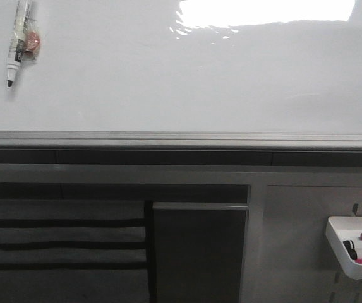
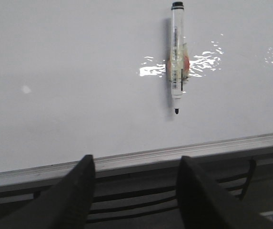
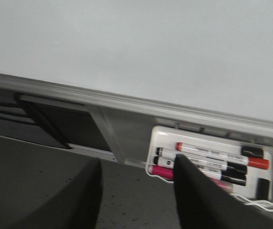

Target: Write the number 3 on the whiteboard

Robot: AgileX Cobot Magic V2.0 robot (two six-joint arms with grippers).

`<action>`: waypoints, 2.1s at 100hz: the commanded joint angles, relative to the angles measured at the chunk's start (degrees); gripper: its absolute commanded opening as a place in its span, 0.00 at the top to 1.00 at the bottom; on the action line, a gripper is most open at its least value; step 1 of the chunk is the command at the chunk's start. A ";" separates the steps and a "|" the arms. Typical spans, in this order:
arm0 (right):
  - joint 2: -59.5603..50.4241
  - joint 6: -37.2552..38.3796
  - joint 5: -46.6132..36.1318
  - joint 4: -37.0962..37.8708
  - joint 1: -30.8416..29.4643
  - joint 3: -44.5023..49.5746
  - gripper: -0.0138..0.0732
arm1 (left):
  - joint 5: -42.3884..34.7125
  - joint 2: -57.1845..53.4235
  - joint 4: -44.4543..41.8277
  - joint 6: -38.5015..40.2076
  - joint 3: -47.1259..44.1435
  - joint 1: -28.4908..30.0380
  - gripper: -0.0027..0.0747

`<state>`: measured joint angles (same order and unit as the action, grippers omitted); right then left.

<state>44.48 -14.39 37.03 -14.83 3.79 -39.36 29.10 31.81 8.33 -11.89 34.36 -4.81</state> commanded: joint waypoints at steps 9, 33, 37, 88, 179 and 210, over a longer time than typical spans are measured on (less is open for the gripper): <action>3.79 -5.75 -4.29 -9.42 6.17 -5.76 0.42 | -9.03 7.69 1.57 -2.33 1.86 -4.36 0.43; 9.79 -7.02 -8.12 -10.84 18.44 -9.79 0.42 | -18.41 22.78 0.86 -2.33 4.43 -10.14 0.43; 10.33 -7.02 -9.29 -10.84 19.74 -9.79 0.42 | -19.27 25.41 0.86 -2.33 5.40 -10.66 0.43; 11.24 -7.02 -11.07 -10.84 21.40 -9.79 0.42 | -30.70 45.56 2.22 -1.71 14.49 -9.29 0.43; 11.24 -7.02 -4.36 -7.77 21.40 -13.53 0.42 | -21.10 41.52 1.53 -1.92 16.67 -9.29 0.99; 14.59 -7.04 8.20 -7.45 21.30 -18.91 0.42 | 16.28 36.23 5.96 -22.96 24.33 -16.68 0.99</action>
<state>57.91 -20.88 43.48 -21.50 25.07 -55.02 38.29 69.96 10.62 -27.08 54.94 -18.38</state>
